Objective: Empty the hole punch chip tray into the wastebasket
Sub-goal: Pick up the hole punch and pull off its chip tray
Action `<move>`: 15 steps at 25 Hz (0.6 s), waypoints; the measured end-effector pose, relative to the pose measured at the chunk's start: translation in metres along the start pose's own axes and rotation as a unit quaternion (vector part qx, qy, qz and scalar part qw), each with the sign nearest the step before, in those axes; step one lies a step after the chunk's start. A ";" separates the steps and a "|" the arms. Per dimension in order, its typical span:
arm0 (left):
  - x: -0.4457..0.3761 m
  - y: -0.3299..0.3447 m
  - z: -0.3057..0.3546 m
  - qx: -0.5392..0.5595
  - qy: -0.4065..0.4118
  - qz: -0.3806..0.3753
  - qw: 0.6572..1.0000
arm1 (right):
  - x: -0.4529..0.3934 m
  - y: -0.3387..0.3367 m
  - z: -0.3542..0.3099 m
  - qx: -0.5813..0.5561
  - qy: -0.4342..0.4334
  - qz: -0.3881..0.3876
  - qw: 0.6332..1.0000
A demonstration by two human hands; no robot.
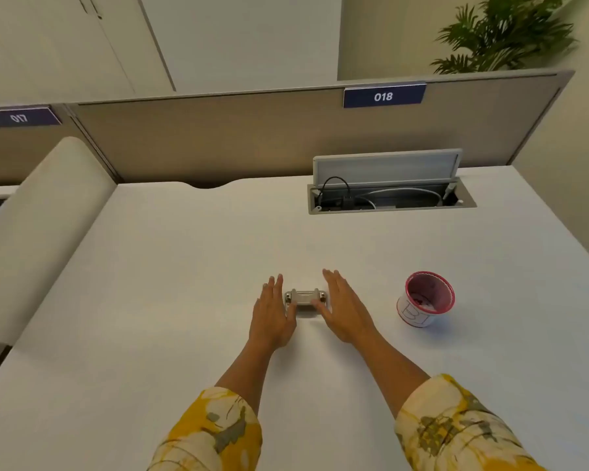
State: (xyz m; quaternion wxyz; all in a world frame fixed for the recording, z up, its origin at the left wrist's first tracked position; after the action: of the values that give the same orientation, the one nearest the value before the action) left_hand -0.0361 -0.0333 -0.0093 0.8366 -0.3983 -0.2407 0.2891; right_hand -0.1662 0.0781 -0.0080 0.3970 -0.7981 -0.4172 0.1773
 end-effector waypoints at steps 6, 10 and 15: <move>0.001 0.005 -0.007 0.033 -0.033 -0.003 0.999 | -0.008 0.017 -0.016 0.065 -0.064 -0.044 0.995; -0.001 0.009 -0.015 0.034 -0.038 -0.010 0.999 | -0.014 0.017 -0.025 0.098 -0.057 -0.029 0.993; -0.006 0.005 -0.010 0.053 -0.032 0.046 0.997 | -0.016 0.013 -0.028 0.091 -0.048 -0.011 0.995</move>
State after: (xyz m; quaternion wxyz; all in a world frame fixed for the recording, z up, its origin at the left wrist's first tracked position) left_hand -0.0351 -0.0398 -0.0202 0.8343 -0.3544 -0.2334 0.3520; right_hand -0.1516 0.0468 -0.0013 0.4497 -0.7443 -0.4268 0.2484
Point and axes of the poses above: each hand's wrist, its own x-axis away from the middle knuckle, its own y-axis out of the palm, z = x × y, the point moved 5 cm from there along -x, towards the middle knuckle, and after that the axes turned 1 degree about z, right-handed, at the moved point
